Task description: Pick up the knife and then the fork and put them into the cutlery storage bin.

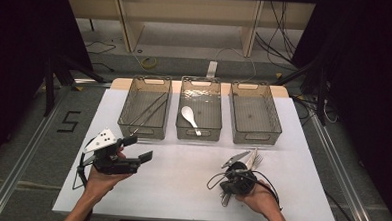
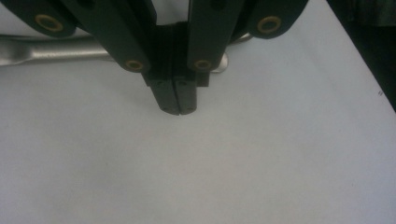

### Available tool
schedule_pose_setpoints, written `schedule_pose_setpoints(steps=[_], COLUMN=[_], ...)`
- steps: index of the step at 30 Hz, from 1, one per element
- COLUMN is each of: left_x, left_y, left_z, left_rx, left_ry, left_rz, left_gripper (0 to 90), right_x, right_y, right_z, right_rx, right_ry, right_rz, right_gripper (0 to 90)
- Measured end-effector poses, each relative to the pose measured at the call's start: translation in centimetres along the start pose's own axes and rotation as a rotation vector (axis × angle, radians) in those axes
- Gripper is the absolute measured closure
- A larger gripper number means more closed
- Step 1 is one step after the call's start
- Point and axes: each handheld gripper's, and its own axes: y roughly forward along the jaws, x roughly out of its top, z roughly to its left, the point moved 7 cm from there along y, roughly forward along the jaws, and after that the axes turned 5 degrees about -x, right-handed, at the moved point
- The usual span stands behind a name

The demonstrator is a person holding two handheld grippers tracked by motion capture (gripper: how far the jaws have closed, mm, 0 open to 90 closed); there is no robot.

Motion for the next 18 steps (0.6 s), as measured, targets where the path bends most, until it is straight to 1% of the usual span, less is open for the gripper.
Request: schedule_pose_setpoints(steps=[6,7,12,13,18], left_x=[0.0,0.0,0.0,0.0,0.0], left_y=[0.0,0.0,0.0,0.0,0.0], left_z=[0.0,0.0,0.0,0.0,-0.1], left_rx=[0.000,0.000,0.001,0.000,0.000], left_ry=[0.003,0.002,0.003,0.004,0.006], left_rz=[0.003,0.002,0.003,0.003,0.005], left_gripper=[15.5,15.5,15.5,15.5,15.5], right_x=[-1.1,-1.3,-2.2,-2.4,-3.3], right_y=[-0.6,-0.7,-1.2,-1.3,-1.8], right_z=[0.0,0.0,-0.3,-0.5,-0.9], right_rx=[0.003,0.002,0.010,0.011,-0.007], right_ry=[-0.011,-0.005,-0.001,-0.006,-0.002], right_rz=[0.019,0.024,0.038,0.037,0.058], right_gripper=[90.0,90.0,90.0,90.0,90.0])
